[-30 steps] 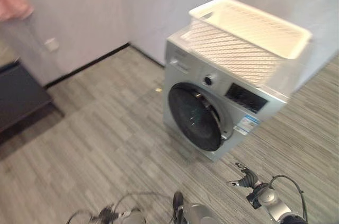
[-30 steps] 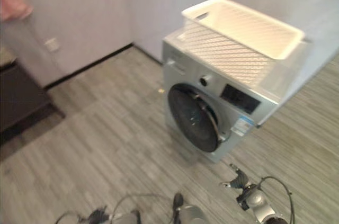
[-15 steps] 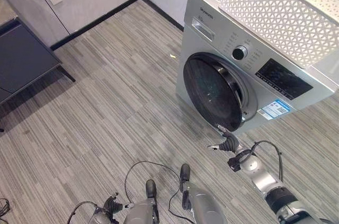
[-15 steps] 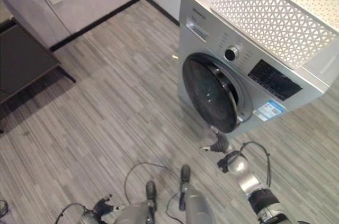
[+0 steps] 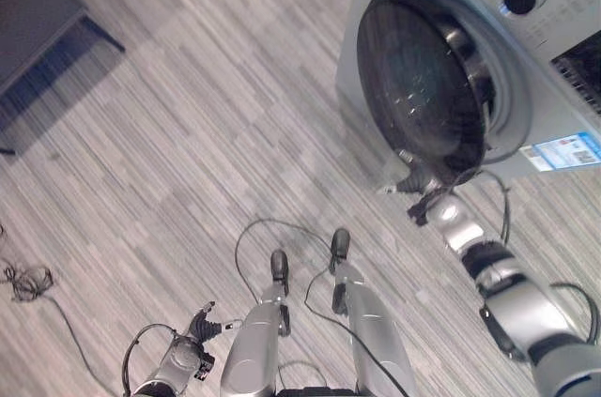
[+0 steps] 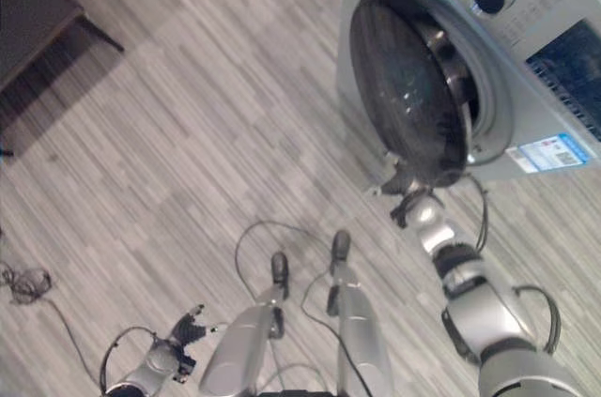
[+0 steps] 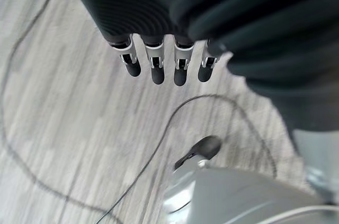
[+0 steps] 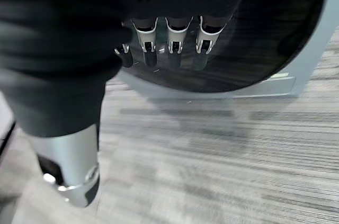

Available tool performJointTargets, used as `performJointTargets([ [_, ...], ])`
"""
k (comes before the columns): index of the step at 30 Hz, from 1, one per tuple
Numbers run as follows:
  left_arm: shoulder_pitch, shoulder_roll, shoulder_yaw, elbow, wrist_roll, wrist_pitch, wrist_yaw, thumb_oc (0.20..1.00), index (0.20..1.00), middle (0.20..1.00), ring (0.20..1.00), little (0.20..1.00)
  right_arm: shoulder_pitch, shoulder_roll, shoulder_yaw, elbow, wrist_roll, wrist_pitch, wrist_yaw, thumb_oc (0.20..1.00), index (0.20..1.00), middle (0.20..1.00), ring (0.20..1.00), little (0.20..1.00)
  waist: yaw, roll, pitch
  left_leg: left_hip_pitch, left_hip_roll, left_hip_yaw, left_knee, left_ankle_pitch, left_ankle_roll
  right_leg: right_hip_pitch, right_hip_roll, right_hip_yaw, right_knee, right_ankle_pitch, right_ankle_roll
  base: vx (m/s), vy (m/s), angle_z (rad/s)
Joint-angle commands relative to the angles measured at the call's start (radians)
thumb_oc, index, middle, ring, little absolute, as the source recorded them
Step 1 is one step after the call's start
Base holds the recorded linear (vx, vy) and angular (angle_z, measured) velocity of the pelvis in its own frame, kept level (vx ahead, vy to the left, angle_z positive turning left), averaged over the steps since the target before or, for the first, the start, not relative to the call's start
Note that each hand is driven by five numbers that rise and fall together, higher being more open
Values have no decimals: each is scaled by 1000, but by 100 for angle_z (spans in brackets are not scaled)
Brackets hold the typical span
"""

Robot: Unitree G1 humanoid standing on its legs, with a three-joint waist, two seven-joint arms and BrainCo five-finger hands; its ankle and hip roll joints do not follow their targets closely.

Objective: Grab the laundry basket,head to the washer,open it,put in the laundry and shut it.

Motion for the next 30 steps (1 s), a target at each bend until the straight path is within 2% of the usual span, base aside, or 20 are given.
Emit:
performJointTargets([
  [1, 50, 2, -89, -5, -24, 14, -9, 1000, 1000, 1000, 1000, 1000, -97, -150, -90, 214, 291, 12, -12, 1000, 1000, 1000, 1000, 1000, 27, 32, -70, 18, 41, -170, -47, 13, -44, -141, -25, 96, 209, -136, 102, -44, -112, 13],
  [3, 43, -4, -117, -10, -20, 21, -25, 1000, 1000, 1000, 1000, 1000, -231, -252, -76, 303, 257, 34, -40, 1000, 1000, 1000, 1000, 1000, 32, 50, -62, 3, 44, -181, -69, 31, -52, -181, -25, 96, 233, -144, 98, -20, -120, 21],
  [4, 30, -22, -136, -3, -30, 29, -21, 1000, 1000, 1000, 1000, 1000, -314, -325, -106, 305, 327, 18, -115, 1000, 1000, 1000, 1000, 1000, 33, 66, -60, 0, 51, -190, -94, 49, -62, -207, -22, 96, 252, -158, 97, 10, -95, 23],
  [5, 29, -23, -136, -2, -30, 29, -21, 1000, 1000, 1000, 1000, 1000, -316, -325, -105, 306, 328, 18, -115, 1000, 1000, 1000, 1000, 1000, 33, 66, -59, 0, 51, -190, -95, 50, -62, -208, -22, 96, 253, -159, 97, 11, -82, 14],
  [7, 21, -34, -153, -6, -44, 30, -17, 1000, 1000, 1000, 1000, 1000, -377, -397, -97, 277, 337, -1, -177, 1000, 1000, 1000, 1000, 1000, 20, 78, -54, -4, 50, -195, -110, 65, -72, -224, -21, 98, 276, -169, 95, 9, -53, 2],
  [9, 13, -38, -176, -16, -46, 33, -4, 1000, 1000, 1000, 1000, 1000, -478, -453, -82, 291, 323, 0, -265, 1000, 1000, 1000, 1000, 1000, 9, 89, -55, -4, 48, -200, -118, 69, -78, -230, -26, 90, 293, -184, 91, 8, -60, 9],
  [10, 9, -38, -184, -21, -49, 32, 11, 1000, 1000, 1000, 1000, 1000, -516, -477, -90, 266, 338, -18, -343, 1000, 1000, 1000, 1000, 1000, 4, 96, -56, -5, 45, -201, -120, 71, -80, -233, -30, 89, 302, -188, 91, -10, -14, 19],
  [13, -8, -42, -187, -38, -76, 29, 29, 1000, 1000, 1000, 1000, 1000, -550, -511, -39, 225, 307, -13, -356, 1000, 1000, 1000, 1000, 1000, -11, 104, -54, -2, 37, -201, -120, 71, -85, -229, -41, 87, 302, -187, 91, -9, -13, 15],
  [18, -32, -49, -165, -47, -100, 15, 38, 1000, 1000, 1000, 1000, 1000, -465, -470, -27, 174, 297, -12, -282, 1000, 1000, 1000, 1000, 1000, -28, 96, -52, 17, 34, -195, -120, 70, -85, -213, -39, 87, 301, -179, 92, -4, -5, 1],
  [20, -38, -64, -150, -28, -98, 13, 49, 1000, 1000, 1000, 1000, 1000, -396, -400, -56, 149, 301, -19, -268, 1000, 1000, 1000, 1000, 1000, -41, 95, -55, 39, 34, -193, -120, 66, -79, -187, -36, 87, 291, -173, 93, 3, 9, -3],
  [22, -40, -78, -131, -16, -95, 8, 55, 1000, 1000, 1000, 1000, 1000, -248, -333, -94, 52, 240, -34, -281, 1000, 1000, 1000, 1000, 1000, -55, 91, -62, 62, 35, -188, -120, 59, -74, -153, -32, 88, 274, -163, 95, 19, 52, -10],
  [26, -30, -92, -105, 11, -67, 7, 65, 1000, 1000, 1000, 1000, 1000, -15, -255, -166, -32, 154, -52, -289, 1000, 1000, 1000, 1000, 1000, -65, 78, -83, 105, 38, -179, -100, 33, -59, -67, -32, 93, 217, -135, 101, 48, 73, -5],
  [30, -8, -104, -63, 52, -25, 15, 75, 1000, 1000, 1000, 1000, 1000, 286, -133, -238, -106, 67, -64, -296, 1000, 1000, 1000, 1000, 1000, -79, 47, -118, 148, 34, -155, -35, -24, -48, 44, -40, 100, 149, -106, 118, 60, 88, -9],
])
